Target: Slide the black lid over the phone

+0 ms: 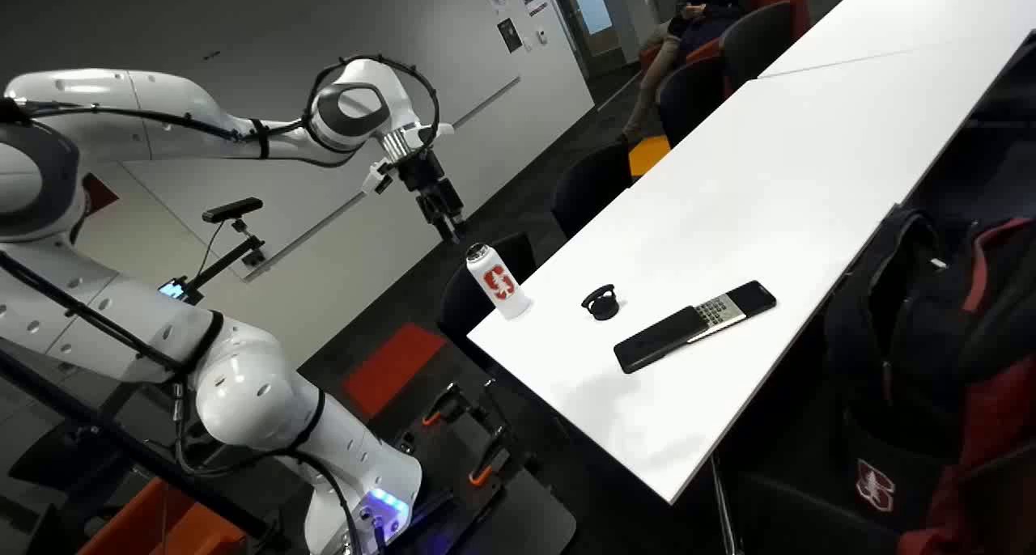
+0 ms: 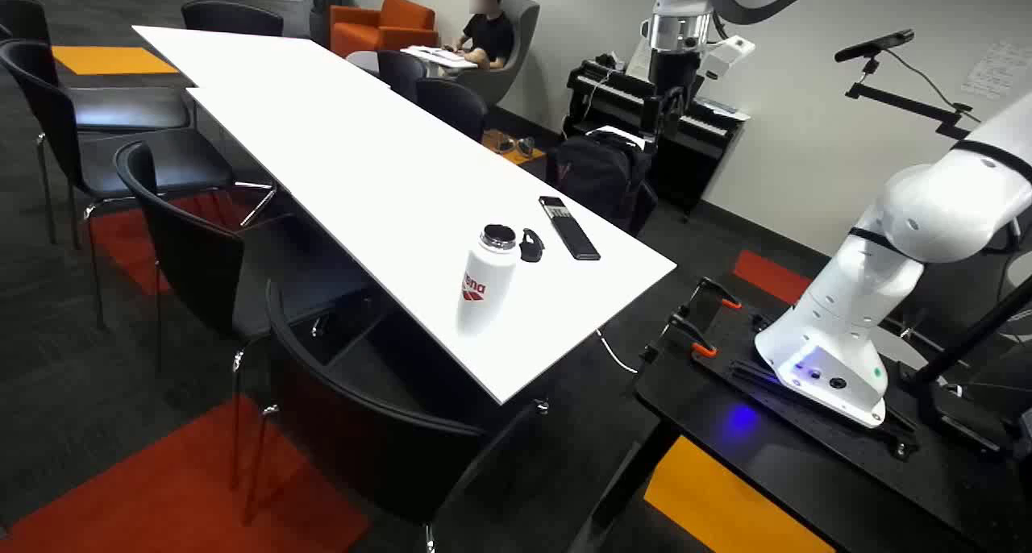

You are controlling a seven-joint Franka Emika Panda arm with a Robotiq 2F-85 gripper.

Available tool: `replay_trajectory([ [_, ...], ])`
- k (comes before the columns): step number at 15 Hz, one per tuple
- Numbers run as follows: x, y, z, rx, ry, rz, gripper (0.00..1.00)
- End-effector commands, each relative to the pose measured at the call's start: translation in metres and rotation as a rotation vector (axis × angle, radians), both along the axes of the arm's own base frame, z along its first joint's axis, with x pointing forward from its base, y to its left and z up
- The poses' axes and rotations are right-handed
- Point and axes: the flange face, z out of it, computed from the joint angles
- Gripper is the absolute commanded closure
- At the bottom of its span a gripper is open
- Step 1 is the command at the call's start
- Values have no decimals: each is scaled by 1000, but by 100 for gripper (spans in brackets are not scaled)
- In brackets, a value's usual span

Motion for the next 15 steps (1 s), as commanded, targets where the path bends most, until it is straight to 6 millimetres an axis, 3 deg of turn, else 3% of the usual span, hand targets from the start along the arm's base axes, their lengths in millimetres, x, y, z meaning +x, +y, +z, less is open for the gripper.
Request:
replay_trajectory([
  [1, 0, 0, 0, 0, 1, 0, 0],
  [15, 3, -1, 0, 0, -7, -13, 0],
])
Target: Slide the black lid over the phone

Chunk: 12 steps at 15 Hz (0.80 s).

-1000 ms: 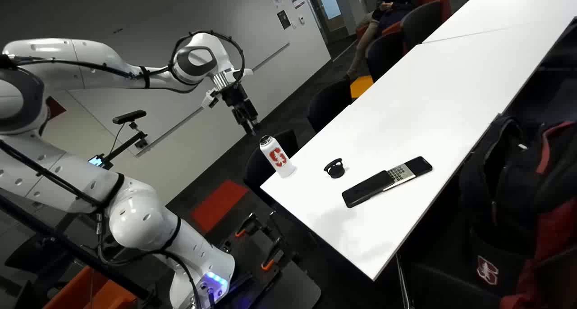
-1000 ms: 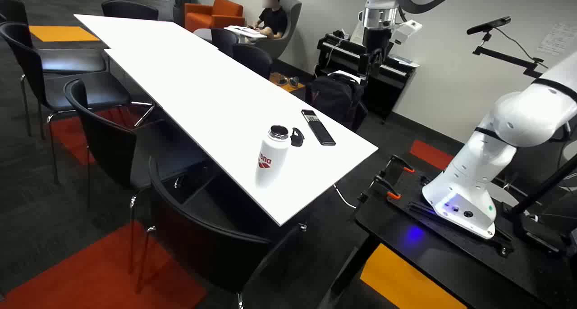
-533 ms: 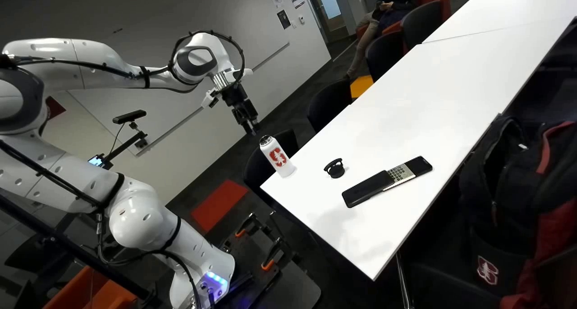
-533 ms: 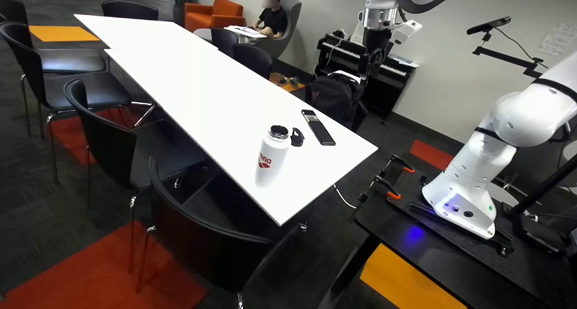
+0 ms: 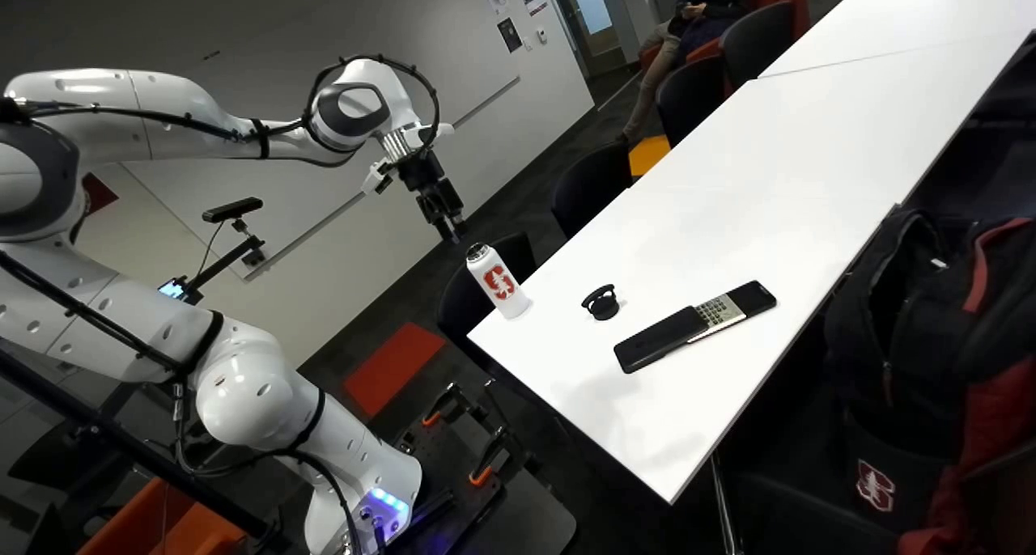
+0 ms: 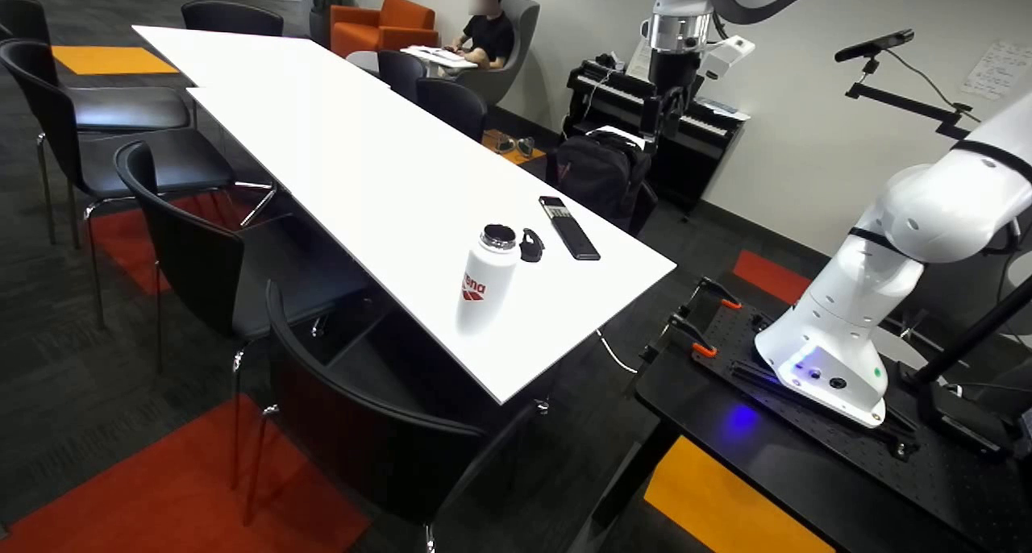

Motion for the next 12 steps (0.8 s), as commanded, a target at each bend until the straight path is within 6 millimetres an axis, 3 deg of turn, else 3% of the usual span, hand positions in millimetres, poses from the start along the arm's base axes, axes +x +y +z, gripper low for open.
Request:
replay_trajectory([
  [1, 8, -4, -1, -4, -17, -34, 0],
  [6, 37, -27, -18, 6, -80, -141, 0],
  [12, 68, -65, -87, 19, -190, -234, 0],
])
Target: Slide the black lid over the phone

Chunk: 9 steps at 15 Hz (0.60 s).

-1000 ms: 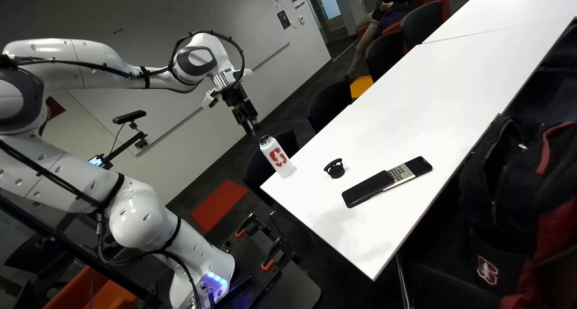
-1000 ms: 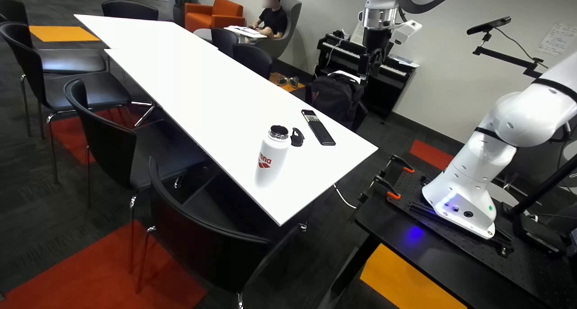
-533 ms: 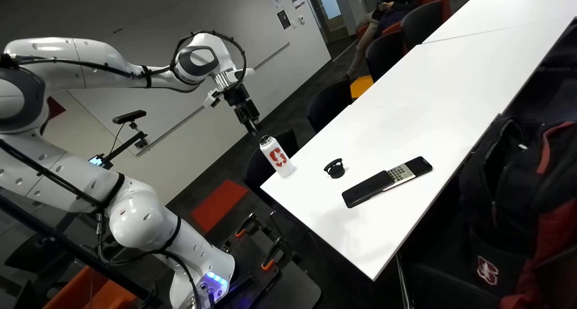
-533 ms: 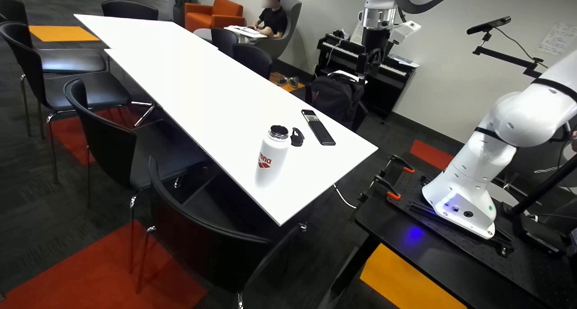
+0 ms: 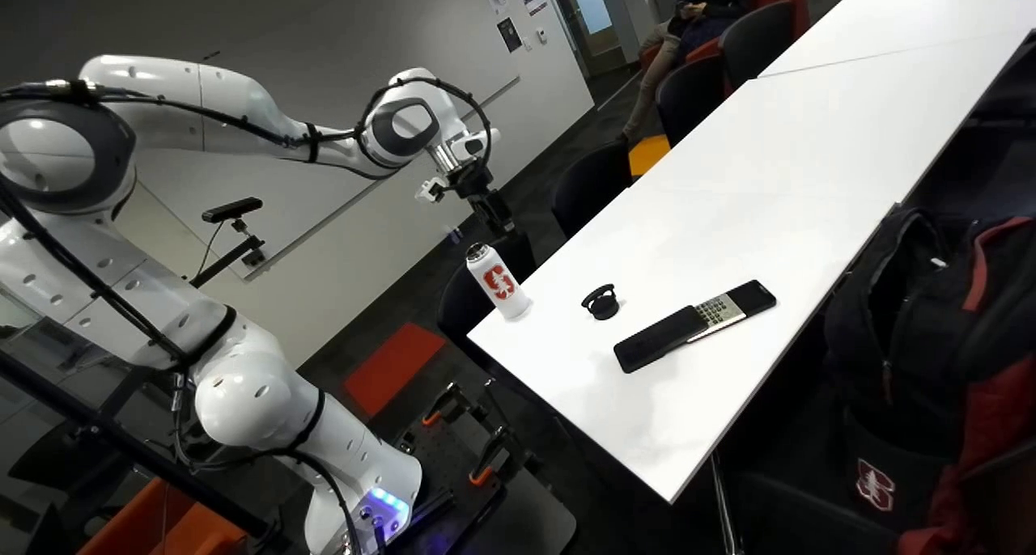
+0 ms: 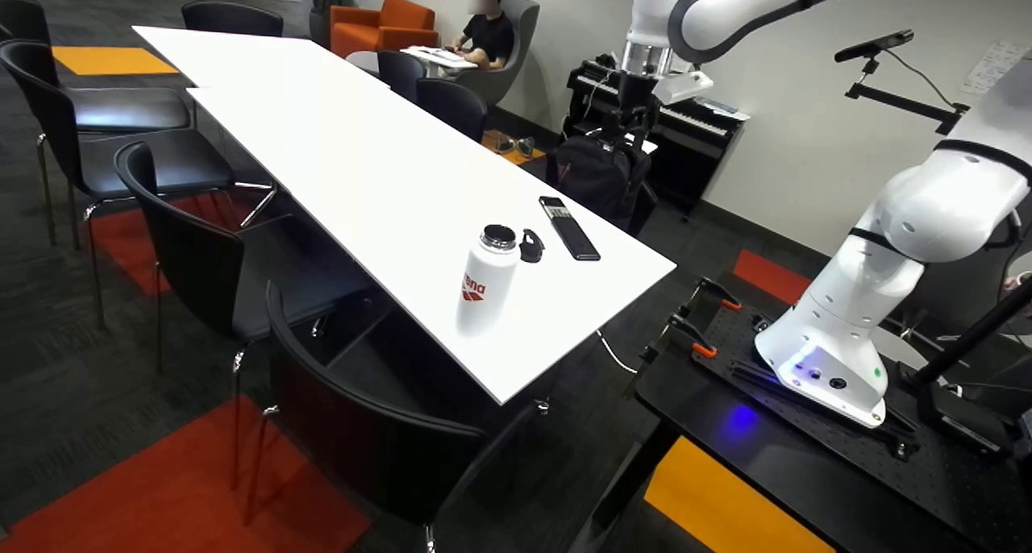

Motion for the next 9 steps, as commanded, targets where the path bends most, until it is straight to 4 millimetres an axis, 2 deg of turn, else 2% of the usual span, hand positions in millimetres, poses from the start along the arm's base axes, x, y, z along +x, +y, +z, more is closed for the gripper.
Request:
replay_trajectory([
  [1, 17, -24, -48, -16, -42, -86, 0],
  [7, 28, -72, -142, -82, 18, -274, 0],
  [8, 28, -76, -149, -87, 38, -300, 0],
  [9, 19, -71, -138, -66, 37, -258, 0],
])
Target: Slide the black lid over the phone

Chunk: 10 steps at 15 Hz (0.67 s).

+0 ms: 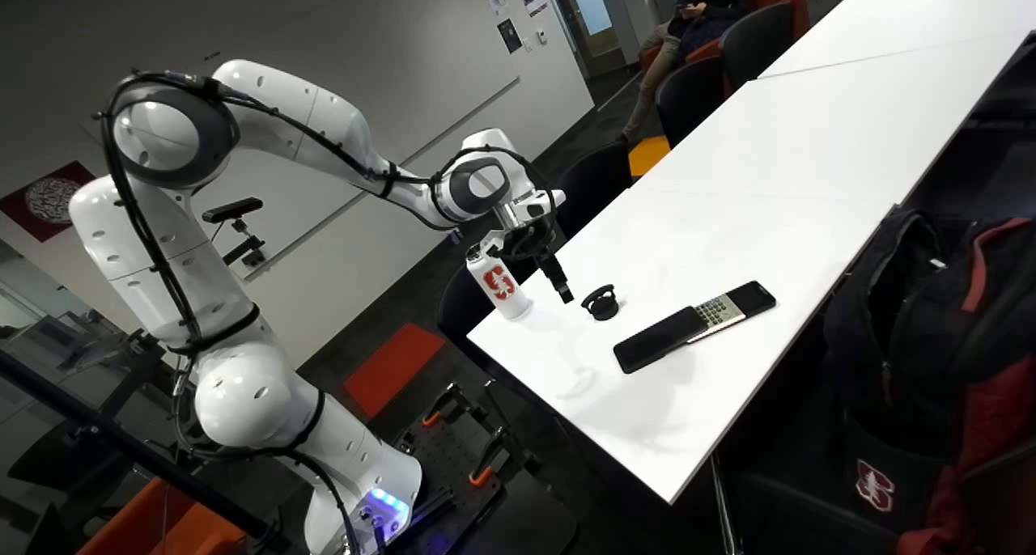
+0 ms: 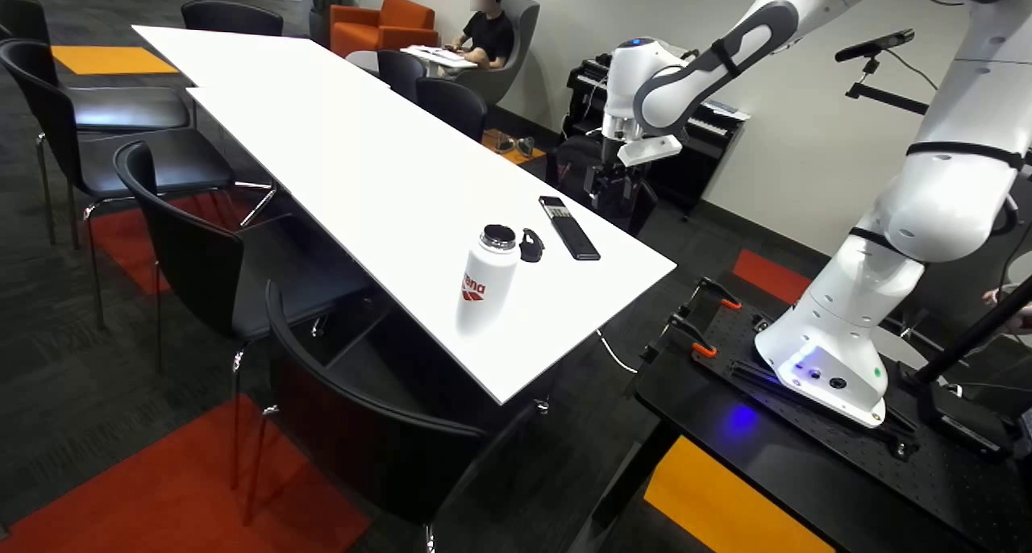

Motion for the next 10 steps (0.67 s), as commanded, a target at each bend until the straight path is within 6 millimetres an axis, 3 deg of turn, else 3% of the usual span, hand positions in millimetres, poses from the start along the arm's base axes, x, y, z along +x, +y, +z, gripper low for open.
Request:
replay_trajectory([
  [1, 1, -5, -9, -3, 15, -13, 0],
  [10, 10, -4, -23, -21, -13, -12, 0],
])
